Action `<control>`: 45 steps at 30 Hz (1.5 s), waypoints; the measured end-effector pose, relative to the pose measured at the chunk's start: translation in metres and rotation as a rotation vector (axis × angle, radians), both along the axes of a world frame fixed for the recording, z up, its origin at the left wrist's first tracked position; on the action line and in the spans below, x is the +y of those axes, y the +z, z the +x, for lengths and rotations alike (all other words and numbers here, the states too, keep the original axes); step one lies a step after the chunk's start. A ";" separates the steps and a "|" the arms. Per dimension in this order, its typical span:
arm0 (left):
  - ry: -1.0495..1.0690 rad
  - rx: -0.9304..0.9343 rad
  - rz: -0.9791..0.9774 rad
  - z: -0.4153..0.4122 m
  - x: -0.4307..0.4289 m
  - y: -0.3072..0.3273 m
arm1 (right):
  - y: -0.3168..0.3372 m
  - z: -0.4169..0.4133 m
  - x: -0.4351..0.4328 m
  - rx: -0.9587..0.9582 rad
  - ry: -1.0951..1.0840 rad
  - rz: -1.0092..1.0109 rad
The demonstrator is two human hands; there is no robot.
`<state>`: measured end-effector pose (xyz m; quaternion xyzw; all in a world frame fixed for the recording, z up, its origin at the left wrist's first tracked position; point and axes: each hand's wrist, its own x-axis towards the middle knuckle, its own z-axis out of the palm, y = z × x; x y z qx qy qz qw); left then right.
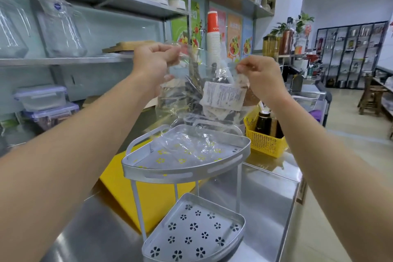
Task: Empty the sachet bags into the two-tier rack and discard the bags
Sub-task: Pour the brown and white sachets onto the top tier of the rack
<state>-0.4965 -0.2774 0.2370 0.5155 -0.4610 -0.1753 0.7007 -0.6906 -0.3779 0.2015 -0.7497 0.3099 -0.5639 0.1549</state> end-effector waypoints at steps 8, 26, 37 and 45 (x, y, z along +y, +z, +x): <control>-0.025 -0.138 0.022 0.024 0.003 -0.013 | 0.011 0.008 0.003 0.193 -0.007 -0.071; -0.237 -0.589 0.512 0.079 -0.017 -0.091 | 0.027 0.008 -0.007 0.098 0.322 -0.046; -0.526 -0.131 0.661 0.035 -0.014 -0.115 | 0.013 0.018 -0.028 0.123 0.188 -0.052; -0.547 -0.269 0.296 0.049 0.007 -0.059 | 0.020 0.030 -0.015 0.172 0.214 -0.110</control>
